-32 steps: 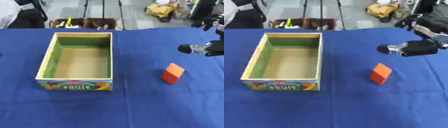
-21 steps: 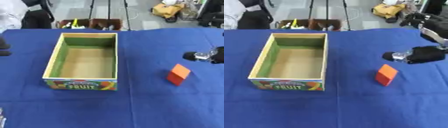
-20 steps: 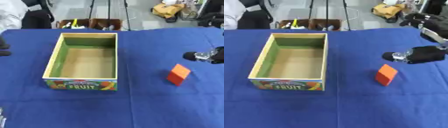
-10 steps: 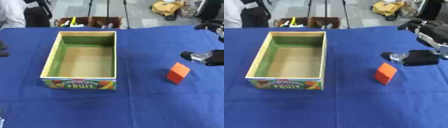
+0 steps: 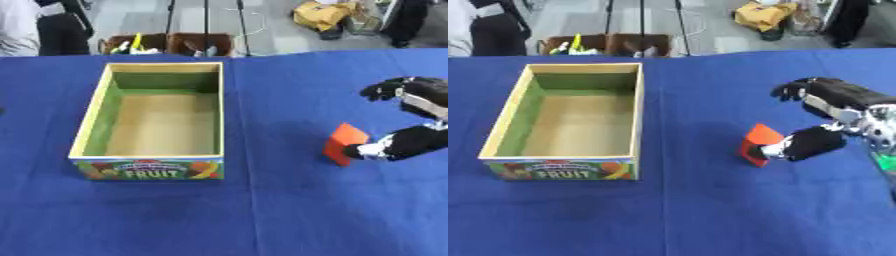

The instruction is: Pick up objects on the table and place them in the box.

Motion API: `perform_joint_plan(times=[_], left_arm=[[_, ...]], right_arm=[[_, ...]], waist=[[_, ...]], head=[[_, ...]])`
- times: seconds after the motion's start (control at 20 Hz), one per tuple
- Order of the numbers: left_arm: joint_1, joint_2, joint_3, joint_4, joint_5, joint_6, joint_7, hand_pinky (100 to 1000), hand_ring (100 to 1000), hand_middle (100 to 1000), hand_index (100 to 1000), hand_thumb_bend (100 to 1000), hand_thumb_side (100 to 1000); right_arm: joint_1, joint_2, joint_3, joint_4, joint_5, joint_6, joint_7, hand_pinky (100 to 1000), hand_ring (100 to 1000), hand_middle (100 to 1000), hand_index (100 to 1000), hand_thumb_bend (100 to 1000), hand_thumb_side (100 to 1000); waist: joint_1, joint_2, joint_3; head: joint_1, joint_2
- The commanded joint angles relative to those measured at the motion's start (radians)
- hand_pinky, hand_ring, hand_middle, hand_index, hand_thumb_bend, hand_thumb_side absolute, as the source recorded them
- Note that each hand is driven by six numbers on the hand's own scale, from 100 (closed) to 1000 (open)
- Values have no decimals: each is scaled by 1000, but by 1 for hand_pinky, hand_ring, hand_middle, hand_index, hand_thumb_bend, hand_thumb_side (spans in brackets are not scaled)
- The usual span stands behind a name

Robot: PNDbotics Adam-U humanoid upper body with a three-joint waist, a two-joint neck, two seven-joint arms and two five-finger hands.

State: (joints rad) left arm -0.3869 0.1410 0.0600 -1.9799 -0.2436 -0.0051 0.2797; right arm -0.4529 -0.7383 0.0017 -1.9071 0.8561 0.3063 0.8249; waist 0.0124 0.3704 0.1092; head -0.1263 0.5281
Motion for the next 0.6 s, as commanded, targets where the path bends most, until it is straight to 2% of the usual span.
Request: perform_joint_plan(times=[0.05,0.6], left_arm=[[-12,13,4,-20,-2,0,-1,584,618,565,654,100,898],[-15,9,2,-20,-2,-1,-4,584,619,567,654,100,898]], right_arm=[[-25,-12,-1,47,-15,16,8,726,870,821,948,636,633],[-88,13,20,205,-14,44,-60,709,849,804,930,588,677]], waist=[[-3,-21,1],[-7,-15,9]], head=[[-7,2],[-23,1]])
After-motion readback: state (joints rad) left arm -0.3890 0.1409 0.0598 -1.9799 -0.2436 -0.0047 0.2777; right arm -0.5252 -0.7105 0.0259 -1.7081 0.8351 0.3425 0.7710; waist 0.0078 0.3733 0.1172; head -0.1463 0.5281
